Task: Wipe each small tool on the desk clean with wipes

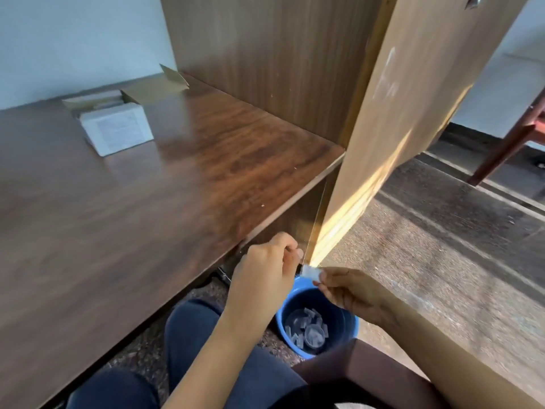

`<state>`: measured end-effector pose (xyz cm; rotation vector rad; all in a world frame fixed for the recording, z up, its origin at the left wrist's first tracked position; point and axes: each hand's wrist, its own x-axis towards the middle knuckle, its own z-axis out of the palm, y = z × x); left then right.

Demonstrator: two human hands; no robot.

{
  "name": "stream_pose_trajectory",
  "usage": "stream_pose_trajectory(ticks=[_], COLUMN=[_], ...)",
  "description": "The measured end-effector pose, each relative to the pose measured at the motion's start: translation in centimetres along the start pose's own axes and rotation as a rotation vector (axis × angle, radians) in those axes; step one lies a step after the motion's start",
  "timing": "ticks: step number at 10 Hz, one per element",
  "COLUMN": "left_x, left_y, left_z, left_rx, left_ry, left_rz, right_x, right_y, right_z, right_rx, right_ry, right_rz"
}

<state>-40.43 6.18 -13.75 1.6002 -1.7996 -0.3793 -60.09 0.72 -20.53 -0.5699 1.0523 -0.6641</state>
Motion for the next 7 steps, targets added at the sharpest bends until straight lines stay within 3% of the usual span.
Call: stream_pose_trajectory(ticks=[1, 3, 5, 6, 7], left_x=[-1.0, -1.0, -0.8, -0.6, 0.1], left_y=[-1.4, -3.0, -2.9, -2.5, -1.7], left_z=[3.5, 6.7, 7.0, 6.6, 6.2], left_rx=[-0.135, -0.206, -0.281, -0.312, -0.395], left_ry=[-0.193, -0.321, -0.302, -0.297, -0.223], left_rz=[-0.147, -0.334, -0.365, -0.341, -0.356], right_x=[3.1, 8.5, 11.4, 11.3, 10.8], right_y=[1.7, 3.8, 6.3, 5.3, 3.8], right_z=[-3.4, -6.7, -9.7, -9.5, -8.1], right_rx=[-0.206, -0.622, -0.716, -0.766, -0.802], right_ry=[0.174, 0.381, 0.463, 0.436, 0.427], right_rz=[0.082, 0.033, 0.031, -0.042, -0.236])
